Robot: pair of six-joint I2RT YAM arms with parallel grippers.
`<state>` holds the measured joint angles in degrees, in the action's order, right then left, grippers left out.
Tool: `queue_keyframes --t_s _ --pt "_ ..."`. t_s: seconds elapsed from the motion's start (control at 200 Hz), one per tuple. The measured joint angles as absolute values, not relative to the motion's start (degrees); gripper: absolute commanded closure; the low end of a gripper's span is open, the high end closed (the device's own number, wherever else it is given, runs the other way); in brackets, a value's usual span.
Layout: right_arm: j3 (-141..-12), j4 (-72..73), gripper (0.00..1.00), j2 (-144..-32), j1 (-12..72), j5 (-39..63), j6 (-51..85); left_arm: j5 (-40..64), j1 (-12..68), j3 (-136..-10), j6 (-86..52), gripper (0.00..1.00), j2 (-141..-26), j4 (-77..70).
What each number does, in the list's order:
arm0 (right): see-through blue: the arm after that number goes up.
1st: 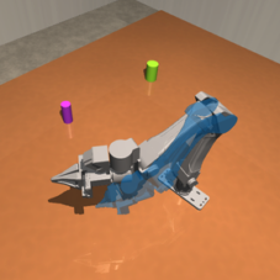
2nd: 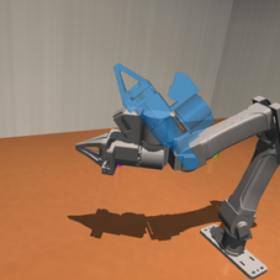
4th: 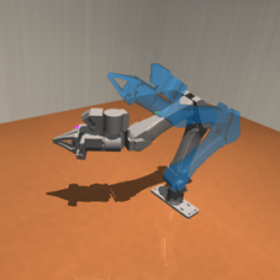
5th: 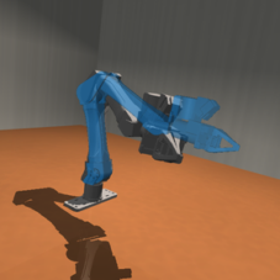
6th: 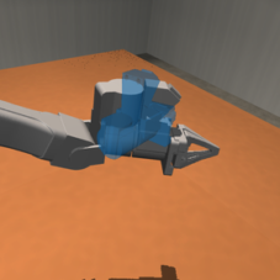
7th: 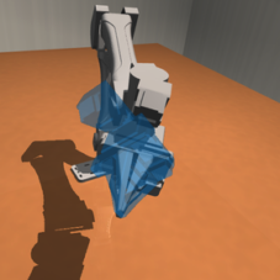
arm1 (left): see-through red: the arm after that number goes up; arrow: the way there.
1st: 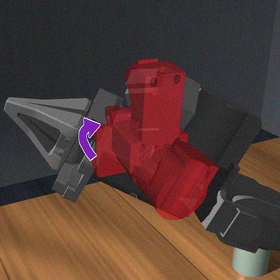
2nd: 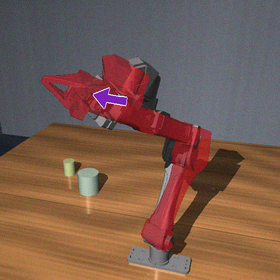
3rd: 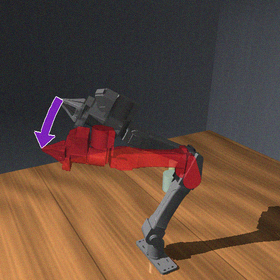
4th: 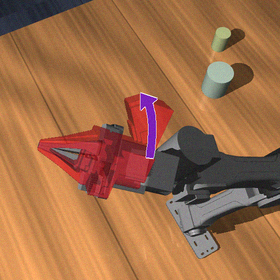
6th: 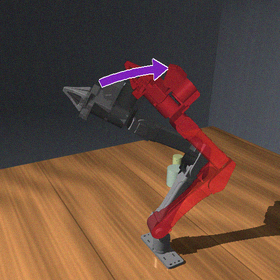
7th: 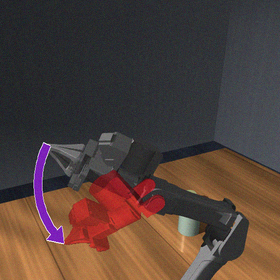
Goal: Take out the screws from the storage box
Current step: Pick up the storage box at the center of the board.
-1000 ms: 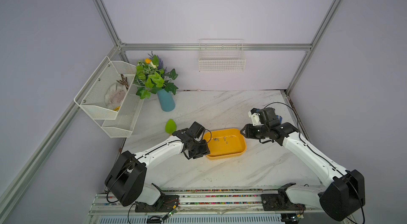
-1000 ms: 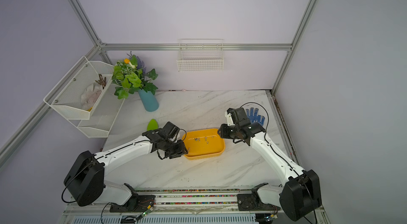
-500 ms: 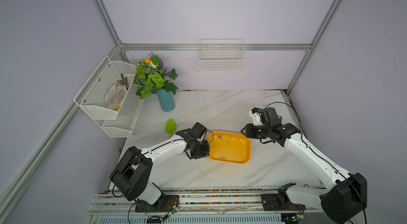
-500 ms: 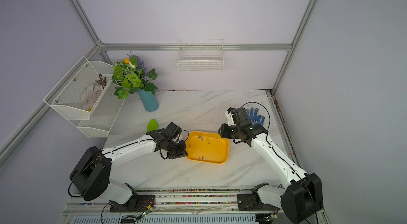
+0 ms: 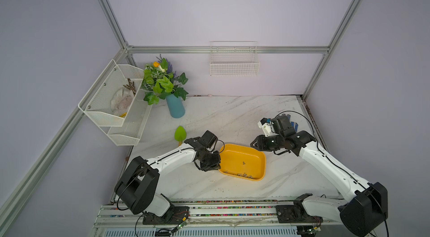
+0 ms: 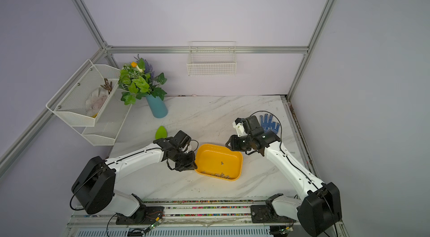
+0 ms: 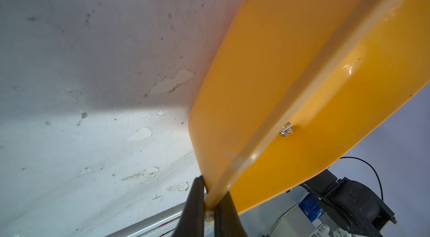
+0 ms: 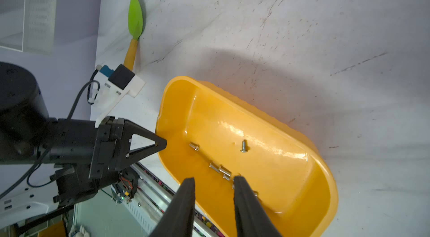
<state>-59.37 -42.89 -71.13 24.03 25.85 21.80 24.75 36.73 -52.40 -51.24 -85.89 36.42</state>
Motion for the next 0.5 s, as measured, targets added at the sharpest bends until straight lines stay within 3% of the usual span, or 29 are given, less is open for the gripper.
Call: queue_keyframes --t_s 0.14,0.5 --pt "-59.3 -44.9 0.67 -72.6 25.0 28.0 20.5 26.4 36.5 -52.8 -49.8 1.0 -85.8 41.2" --pt "-58.9 -45.1 0.66 -77.7 27.8 28.8 18.9 31.8 34.9 -58.0 -48.8 1.0 -85.0 48.0"
